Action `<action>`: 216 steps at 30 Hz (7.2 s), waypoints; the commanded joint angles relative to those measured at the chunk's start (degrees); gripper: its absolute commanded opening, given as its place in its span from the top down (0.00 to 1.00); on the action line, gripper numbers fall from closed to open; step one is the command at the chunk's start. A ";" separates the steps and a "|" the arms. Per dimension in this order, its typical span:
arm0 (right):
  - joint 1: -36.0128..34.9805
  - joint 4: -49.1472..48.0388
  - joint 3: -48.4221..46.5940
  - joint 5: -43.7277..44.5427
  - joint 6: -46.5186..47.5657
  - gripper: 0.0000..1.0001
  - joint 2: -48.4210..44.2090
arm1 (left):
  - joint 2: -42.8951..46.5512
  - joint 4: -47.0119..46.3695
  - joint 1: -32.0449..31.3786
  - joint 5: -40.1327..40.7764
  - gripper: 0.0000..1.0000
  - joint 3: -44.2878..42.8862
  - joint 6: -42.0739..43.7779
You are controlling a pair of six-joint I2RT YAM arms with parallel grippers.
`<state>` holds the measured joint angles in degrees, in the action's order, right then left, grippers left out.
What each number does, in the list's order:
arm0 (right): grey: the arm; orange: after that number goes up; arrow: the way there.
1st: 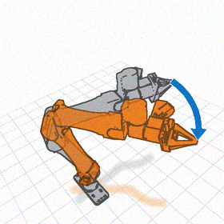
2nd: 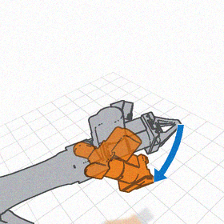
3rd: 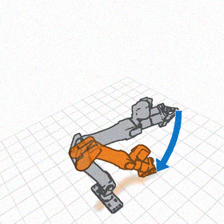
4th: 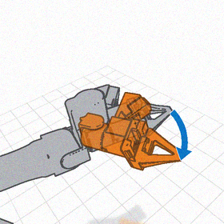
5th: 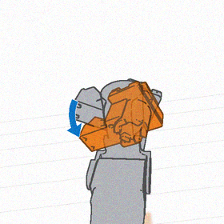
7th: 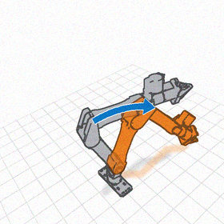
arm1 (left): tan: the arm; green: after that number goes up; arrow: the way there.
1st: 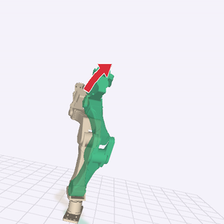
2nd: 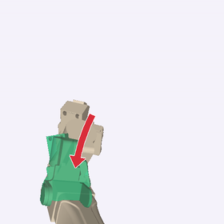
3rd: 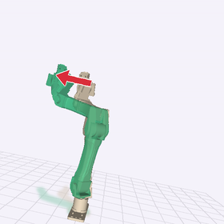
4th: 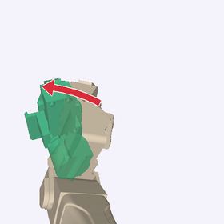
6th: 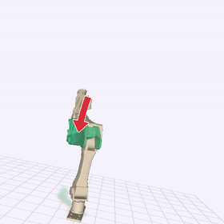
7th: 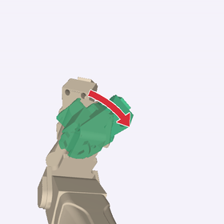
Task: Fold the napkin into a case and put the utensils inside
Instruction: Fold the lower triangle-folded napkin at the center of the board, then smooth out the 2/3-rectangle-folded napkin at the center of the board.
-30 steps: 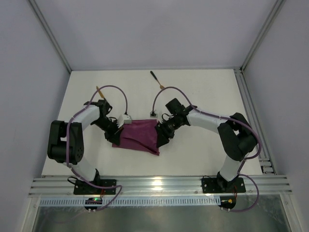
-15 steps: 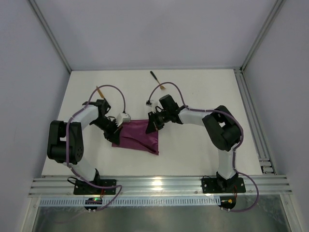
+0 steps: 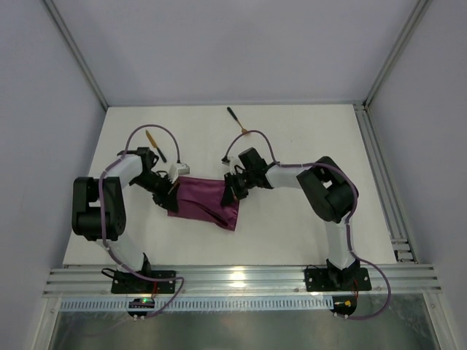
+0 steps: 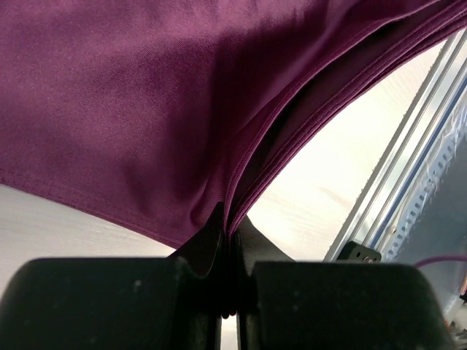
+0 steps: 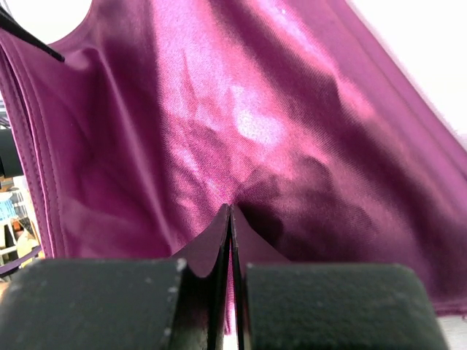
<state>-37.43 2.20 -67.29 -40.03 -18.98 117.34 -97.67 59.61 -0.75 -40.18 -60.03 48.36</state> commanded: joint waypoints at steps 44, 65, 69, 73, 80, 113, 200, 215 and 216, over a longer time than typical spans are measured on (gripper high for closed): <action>-26.64 -18.28 29.67 37.57 37.61 0.22 -36.58 | -7.63 3.05 2.16 -2.88 1.00 -8.35 0.33; -25.07 -21.18 21.94 37.04 30.33 0.57 -24.09 | -7.27 4.81 2.07 -2.53 1.00 -8.52 2.09; -21.90 -20.56 22.72 33.97 26.81 0.72 -24.88 | -7.27 5.07 2.07 -2.44 1.00 -8.61 2.53; -19.35 -21.18 23.78 29.67 23.83 0.82 -25.49 | -7.36 5.69 2.16 -2.27 1.00 -9.31 2.71; -12.15 -22.68 23.61 17.37 17.14 0.89 -23.74 | -7.19 4.81 2.07 -1.13 0.90 -10.46 1.04; 1.57 -26.99 20.53 4.69 0.26 0.52 -13.98 | -9.12 -13.65 1.46 4.50 1.00 -8.52 -18.83; 4.12 -19.42 14.29 7.95 -0.88 0.96 -8.27 | 3.02 -28.23 -34.83 8.63 0.40 -7.73 -25.15; 4.12 -20.04 14.20 6.64 -0.62 0.96 -8.09 | -7.54 -31.05 -35.46 11.79 0.68 -8.00 -29.20; 4.12 -20.04 14.11 6.55 -0.62 0.96 -8.00 | -7.54 -31.14 -35.54 11.97 0.71 -8.17 -29.29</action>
<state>-33.39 -15.46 -53.08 -32.16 -19.66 109.14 -105.12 30.87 -36.27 -29.28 -67.59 19.84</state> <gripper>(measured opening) 0.041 0.316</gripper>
